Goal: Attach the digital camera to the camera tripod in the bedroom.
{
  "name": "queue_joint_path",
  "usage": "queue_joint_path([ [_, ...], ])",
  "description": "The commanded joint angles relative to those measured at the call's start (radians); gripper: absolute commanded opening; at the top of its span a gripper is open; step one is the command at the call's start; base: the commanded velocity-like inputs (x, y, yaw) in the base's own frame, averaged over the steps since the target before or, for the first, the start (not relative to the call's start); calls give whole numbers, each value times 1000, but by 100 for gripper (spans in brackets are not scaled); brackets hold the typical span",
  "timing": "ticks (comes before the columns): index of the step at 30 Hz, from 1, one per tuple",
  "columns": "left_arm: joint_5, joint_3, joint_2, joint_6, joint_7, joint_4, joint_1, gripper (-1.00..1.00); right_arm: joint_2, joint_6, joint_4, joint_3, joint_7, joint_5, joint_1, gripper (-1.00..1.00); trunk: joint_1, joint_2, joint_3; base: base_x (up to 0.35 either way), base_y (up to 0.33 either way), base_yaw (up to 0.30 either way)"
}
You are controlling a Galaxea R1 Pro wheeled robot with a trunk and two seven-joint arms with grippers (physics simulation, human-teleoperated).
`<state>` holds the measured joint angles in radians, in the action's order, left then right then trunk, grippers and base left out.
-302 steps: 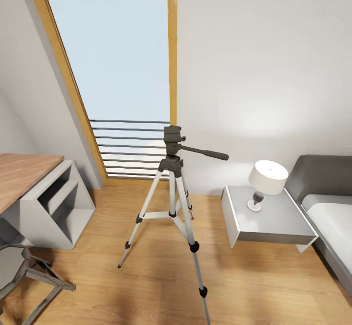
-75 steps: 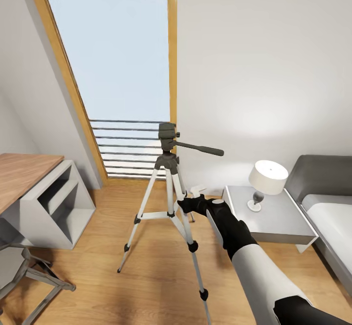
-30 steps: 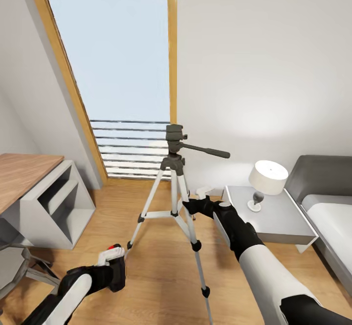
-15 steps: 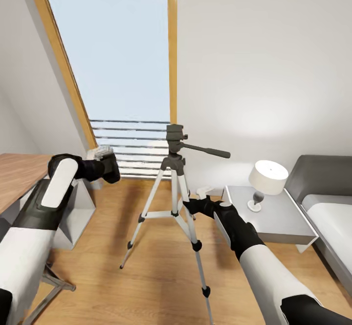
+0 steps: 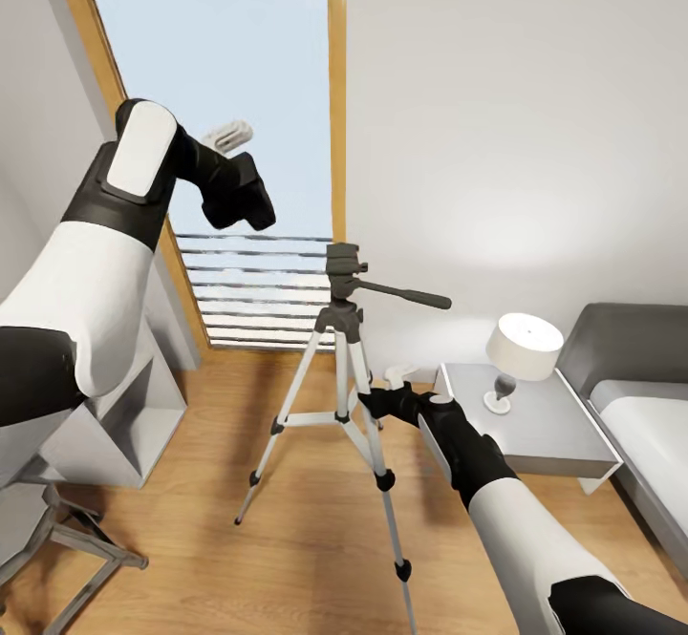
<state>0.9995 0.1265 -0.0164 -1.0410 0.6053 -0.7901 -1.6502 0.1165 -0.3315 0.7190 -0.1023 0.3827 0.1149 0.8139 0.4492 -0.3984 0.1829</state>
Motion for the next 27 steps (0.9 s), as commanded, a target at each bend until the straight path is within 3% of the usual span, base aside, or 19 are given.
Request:
queue_joint_path([
  [1,7,4,2,-3,7,-9,-6,-100,0,-1,-26,0,-16,46,1,-100,1,-2,2,0,0,0],
  [6,12,7,32,-2,6,-26,-20,-100,0,-1,-27,0,-17,45,1,-100,1,-2,2,0,0,0],
  [14,2,10,46,3,14,-36,-22,-100,0,-1,-30,-1,-19,45,1,-100,1,-2,2,0,0,0],
  [17,-3,59,60,5,15,-41,-22,-100,0,-1,-31,-1,-20,45,1,-100,1,-2,2,0,0,0],
  [18,-3,111,62,6,13,-40,-22,-100,0,-1,-32,-1,-20,45,1,-100,1,-2,2,0,0,0],
  [19,-3,139,63,6,9,-40,-22,-100,0,-1,-33,-1,-21,45,1,-100,1,-2,2,0,0,0],
  [22,5,164,63,6,-4,-42,-22,-100,0,-1,-33,-1,-22,45,1,-100,1,-2,2,0,0,0],
  [24,10,177,61,5,-48,-48,-22,-100,0,-1,-33,-1,-22,45,1,-100,1,-2,2,0,0,0],
  [25,11,180,59,4,-74,-51,-22,-100,0,-1,-33,-1,-21,45,1,-100,1,-2,2,0,0,0],
  [27,12,186,40,5,-184,-61,-22,-100,0,-1,-33,-1,-21,45,1,-100,1,-2,2,0,0,0],
])
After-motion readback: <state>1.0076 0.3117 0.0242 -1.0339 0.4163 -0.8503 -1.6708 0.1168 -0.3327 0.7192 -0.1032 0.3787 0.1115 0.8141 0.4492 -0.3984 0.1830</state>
